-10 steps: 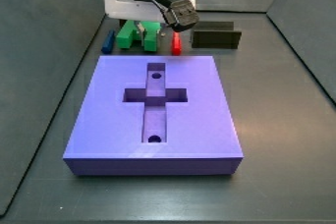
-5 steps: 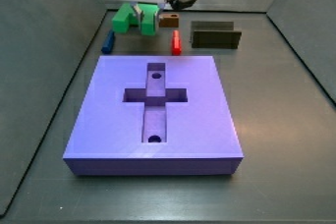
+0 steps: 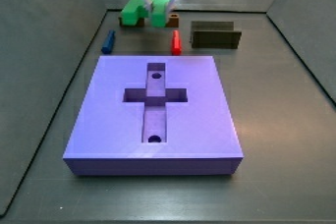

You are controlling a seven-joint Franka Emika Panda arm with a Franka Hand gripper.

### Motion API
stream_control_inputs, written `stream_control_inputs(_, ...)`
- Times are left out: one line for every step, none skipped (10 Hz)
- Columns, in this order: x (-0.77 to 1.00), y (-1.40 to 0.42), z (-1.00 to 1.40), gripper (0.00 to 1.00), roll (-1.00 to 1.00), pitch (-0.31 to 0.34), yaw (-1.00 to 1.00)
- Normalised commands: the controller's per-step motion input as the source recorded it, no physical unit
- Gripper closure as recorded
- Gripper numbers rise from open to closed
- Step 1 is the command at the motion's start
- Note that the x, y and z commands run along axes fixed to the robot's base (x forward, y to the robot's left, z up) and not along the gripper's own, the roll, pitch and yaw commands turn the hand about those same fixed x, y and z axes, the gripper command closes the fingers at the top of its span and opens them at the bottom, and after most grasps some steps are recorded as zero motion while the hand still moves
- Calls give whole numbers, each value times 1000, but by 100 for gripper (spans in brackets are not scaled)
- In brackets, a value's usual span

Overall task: Pick up the green object. Move up. Place the green object on the fixture. Regrasp the green object. Move to above the board. Insert the green object.
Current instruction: Place the green object on the fixture.

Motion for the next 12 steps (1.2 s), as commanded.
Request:
stream_control_inputs(743, 0, 417, 100, -777, 46, 0)
stream_control_inputs(723, -6, 417, 100, -731, 0, 0)
stream_control_inputs(763, -149, 437, 100, -577, 0, 0)
stream_control_inputs(734, -151, 426, 100, -700, 20, 0)
stream_control_inputs(780, -174, 329, 100, -714, 129, 0)
stream_control_inputs(946, -186, 331, 100, -629, 283, -37)
stream_control_inputs(917, -51, 286, 100, -691, 280, -140)
stream_control_inputs(886, -26, 154, 100, -834, 249, -114)
stream_control_inputs(871, 0, 23, 100, -854, 169, -11)
stream_control_inputs(949, 0, 0, 100, -714, 69, 0)
stream_control_inputs(1000, -34, -3, 100, -511, 29, 0)
stream_control_inputs(1000, -3, -83, 100, -357, 0, 0)
